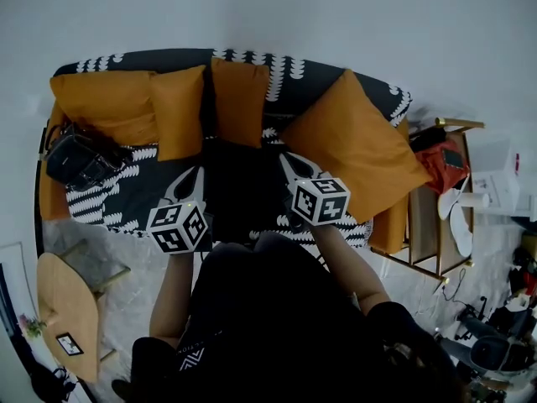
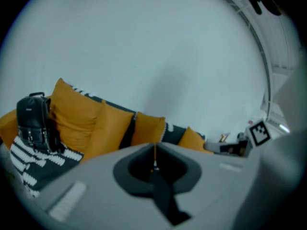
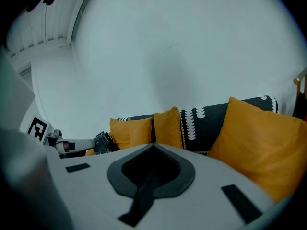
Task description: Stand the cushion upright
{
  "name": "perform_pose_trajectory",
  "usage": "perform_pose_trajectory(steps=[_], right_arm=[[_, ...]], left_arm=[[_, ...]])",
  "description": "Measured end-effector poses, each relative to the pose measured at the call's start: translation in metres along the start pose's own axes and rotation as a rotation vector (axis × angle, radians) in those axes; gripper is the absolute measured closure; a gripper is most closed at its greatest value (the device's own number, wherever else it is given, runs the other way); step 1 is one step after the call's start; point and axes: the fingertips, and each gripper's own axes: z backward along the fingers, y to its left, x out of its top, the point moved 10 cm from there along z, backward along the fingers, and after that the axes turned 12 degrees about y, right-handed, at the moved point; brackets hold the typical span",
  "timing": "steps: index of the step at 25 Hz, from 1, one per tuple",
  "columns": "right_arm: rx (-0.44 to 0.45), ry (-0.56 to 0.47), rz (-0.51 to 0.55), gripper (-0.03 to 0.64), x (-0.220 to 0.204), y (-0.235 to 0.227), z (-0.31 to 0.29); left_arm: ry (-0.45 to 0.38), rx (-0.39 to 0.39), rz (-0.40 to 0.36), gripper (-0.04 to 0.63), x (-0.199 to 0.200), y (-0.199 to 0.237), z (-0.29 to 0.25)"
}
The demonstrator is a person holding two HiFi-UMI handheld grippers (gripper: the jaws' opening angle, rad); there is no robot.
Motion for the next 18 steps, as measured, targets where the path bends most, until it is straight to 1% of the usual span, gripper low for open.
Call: perform_pose_trajectory(steps=[5, 13, 18], right_arm=[[0.011, -0.013, 0.009, 0.624, -0.004, 0.006, 0.008], [0.031, -0.006, 0.012, 0.624, -0.009, 0.013, 0.01], [0.052, -0.012, -0.009, 0.624, -0.008, 0.018, 0.009]], left_arm=[[-0.016, -0.004, 0.0, 0.58, -0.004, -0.004, 0.012], [-0.027, 0.034, 0.017, 0.58, -0.006, 0.0, 0.024], [-0.024, 0.032, 0.028, 0.58, -0.011, 0.001, 0.026]])
